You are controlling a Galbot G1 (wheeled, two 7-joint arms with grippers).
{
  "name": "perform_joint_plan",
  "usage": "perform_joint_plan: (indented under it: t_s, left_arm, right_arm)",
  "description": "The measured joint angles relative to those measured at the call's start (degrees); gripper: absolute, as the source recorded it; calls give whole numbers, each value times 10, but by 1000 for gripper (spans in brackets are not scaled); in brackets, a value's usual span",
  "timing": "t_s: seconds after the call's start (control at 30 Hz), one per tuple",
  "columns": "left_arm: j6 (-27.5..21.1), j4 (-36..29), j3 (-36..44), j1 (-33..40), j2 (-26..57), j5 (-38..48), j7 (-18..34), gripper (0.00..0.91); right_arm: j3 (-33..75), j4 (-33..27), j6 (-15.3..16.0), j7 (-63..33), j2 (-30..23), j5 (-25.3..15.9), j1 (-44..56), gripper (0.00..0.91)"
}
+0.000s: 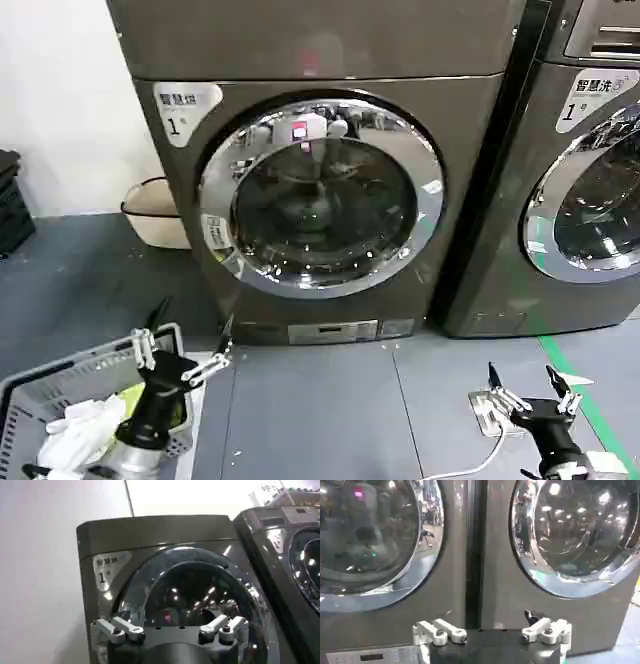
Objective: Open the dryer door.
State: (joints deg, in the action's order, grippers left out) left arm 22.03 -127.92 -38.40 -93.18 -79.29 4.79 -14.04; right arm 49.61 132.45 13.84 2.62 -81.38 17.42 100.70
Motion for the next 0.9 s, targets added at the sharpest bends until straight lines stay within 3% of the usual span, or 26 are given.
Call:
perform_joint_plan:
  t_s: [0.4, 0.9]
  left_arm:
    - [-6, -15, 0, -8, 2, 7, -2, 907]
    - [-10, -28, -1, -20, 2, 0, -4, 907]
  right_arm:
    - [-17, 2, -24, 19, 59, 55, -31, 907]
    - [-101, -45, -6, 19, 216, 111, -148, 907]
